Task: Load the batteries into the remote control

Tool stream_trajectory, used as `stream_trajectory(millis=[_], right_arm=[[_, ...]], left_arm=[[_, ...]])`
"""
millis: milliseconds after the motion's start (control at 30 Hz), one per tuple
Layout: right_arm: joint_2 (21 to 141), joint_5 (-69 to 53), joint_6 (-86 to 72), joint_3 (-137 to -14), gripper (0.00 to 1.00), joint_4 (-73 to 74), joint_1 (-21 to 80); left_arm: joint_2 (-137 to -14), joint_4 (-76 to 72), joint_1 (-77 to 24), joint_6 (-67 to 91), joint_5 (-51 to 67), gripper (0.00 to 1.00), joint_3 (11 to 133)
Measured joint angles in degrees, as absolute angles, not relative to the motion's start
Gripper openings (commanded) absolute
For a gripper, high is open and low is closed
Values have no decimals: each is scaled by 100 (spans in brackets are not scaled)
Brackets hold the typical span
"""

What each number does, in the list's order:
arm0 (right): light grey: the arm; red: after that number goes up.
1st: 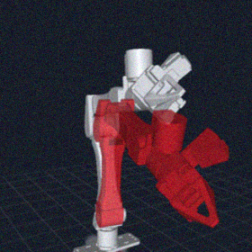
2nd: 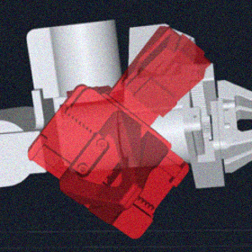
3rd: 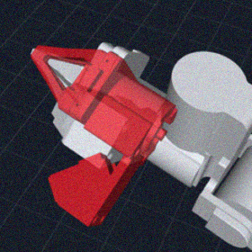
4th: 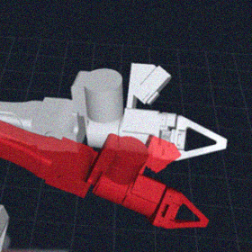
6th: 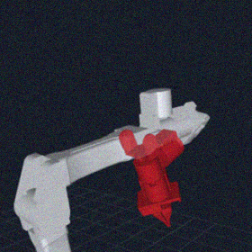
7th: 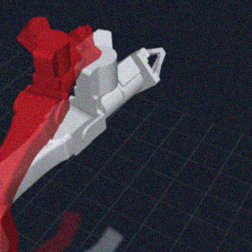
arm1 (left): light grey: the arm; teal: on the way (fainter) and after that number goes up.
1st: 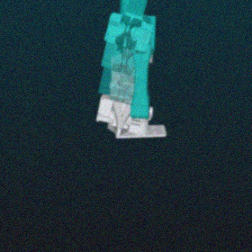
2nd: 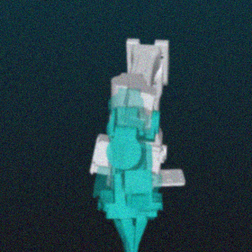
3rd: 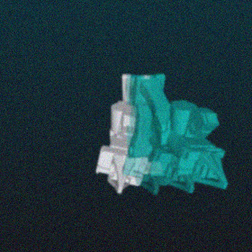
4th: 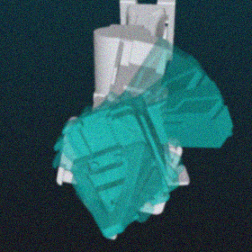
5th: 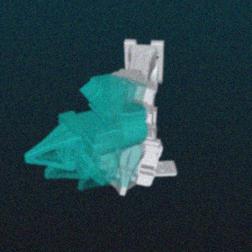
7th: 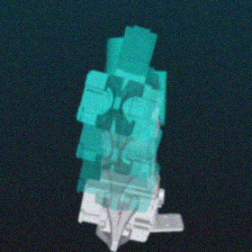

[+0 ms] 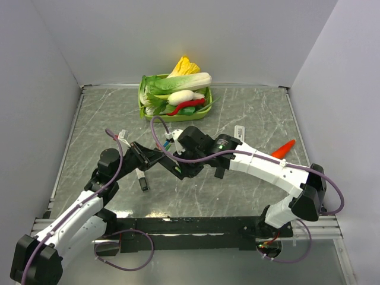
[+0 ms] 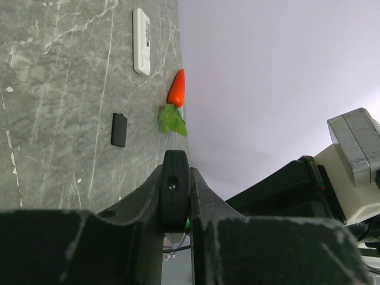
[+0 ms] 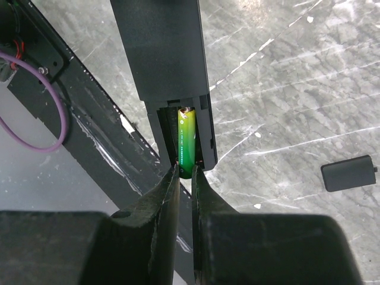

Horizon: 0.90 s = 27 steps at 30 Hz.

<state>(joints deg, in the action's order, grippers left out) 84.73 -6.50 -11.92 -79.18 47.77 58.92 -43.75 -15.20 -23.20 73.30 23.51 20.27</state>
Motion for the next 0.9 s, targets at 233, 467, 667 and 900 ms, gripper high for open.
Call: stream_trajectory(millis=[233, 467, 667, 900], right_arm=[[8543, -622, -1168, -7889, 0, 4720, 5857], [8534, -860, -1203, -7548, 21, 4322, 5653], [8532, -882, -1267, -7360, 32, 4069, 5500], [8530, -816, -1321, -7164, 37, 3837, 5459]], left_arm=[[-4458, -1734, -2362, 7330, 2344, 1, 2027], [-4464, -1787, -2373, 7148, 2314, 1, 2025], [-4593, -1905, -2373, 7057, 2322, 1, 2014], [-4595, -1927, -2373, 6949, 2392, 1, 2014]])
